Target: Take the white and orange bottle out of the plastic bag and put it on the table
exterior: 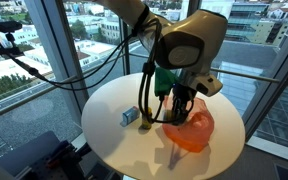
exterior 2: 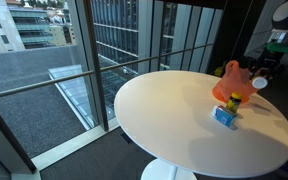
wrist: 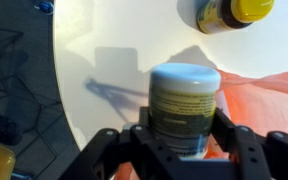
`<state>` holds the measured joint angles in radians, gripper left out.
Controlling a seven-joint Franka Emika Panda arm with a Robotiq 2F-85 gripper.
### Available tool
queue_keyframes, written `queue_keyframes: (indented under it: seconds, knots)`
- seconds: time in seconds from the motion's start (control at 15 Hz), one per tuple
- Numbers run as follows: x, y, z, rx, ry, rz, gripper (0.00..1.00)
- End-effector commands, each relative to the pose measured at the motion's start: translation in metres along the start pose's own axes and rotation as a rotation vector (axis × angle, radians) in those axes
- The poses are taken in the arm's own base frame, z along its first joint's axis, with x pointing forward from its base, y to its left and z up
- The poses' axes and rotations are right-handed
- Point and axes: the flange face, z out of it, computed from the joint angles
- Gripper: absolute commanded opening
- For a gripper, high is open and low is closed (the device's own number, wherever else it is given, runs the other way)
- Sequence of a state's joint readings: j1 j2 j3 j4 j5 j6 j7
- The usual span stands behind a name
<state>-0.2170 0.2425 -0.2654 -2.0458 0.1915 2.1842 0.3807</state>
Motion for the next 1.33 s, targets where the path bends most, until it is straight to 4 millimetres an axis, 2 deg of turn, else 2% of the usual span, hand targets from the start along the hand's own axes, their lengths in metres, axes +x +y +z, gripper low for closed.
queue_keyframes:
  seconds: [0.0,0.33,0.6,0.93,1.27]
  knots:
    - [-0.024,-0.01,0.003,-0.023,0.029,-0.075,0.37]
    - [-0.07,-0.028,0.008,-0.048,0.07,-0.22,0.37]
    - [-0.105,-0.035,0.001,-0.032,0.092,-0.319,0.37]
    - [-0.136,-0.04,-0.001,0.017,0.09,-0.502,0.37]
    - [-0.164,-0.048,0.008,0.06,0.046,-0.669,0.37]
